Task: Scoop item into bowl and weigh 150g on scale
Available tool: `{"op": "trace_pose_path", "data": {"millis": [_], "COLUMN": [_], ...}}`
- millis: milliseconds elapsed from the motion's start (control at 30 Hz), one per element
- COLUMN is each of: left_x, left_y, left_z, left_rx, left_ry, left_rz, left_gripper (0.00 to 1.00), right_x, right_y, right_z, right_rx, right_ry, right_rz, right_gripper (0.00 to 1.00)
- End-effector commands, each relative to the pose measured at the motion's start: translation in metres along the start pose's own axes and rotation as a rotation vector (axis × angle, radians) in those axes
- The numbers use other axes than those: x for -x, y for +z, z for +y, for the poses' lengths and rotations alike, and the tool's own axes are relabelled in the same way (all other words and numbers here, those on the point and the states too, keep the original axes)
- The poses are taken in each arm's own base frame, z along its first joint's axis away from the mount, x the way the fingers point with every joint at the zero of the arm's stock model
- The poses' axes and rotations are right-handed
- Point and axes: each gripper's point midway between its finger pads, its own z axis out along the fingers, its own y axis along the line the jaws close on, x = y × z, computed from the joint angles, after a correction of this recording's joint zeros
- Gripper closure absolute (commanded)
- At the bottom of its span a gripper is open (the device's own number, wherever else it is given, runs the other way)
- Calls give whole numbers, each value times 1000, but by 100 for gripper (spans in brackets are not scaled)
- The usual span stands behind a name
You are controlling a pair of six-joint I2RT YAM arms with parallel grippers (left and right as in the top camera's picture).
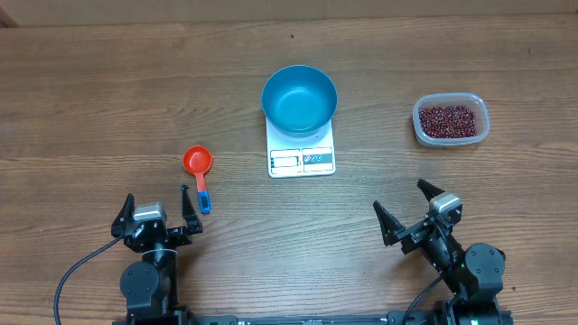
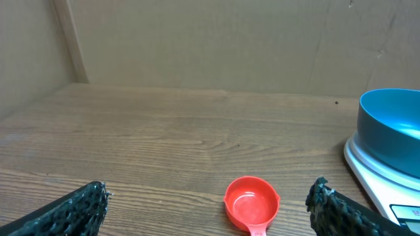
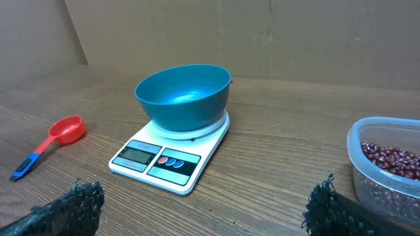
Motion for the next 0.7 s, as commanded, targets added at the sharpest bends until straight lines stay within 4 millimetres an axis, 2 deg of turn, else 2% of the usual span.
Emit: {"op": "trace_pose_path", "data": {"millis": [0, 533, 667], "left_x": [0, 1, 1], "left_y": [0, 0, 0], "left_z": [-1, -1, 5], "left_rx": [-2, -2, 32], "left_ry": [19, 20, 20], "left_rz": [-6, -7, -10], "left_gripper": [0, 0, 0], "right_x": [-4, -4, -4], "right_y": [1, 1, 1], "right_z": [2, 2, 2], "right_rx": [12, 12, 12], "right_ry": [5, 5, 5], "right_rz": [6, 7, 6], "right_gripper": [0, 0, 0]}}
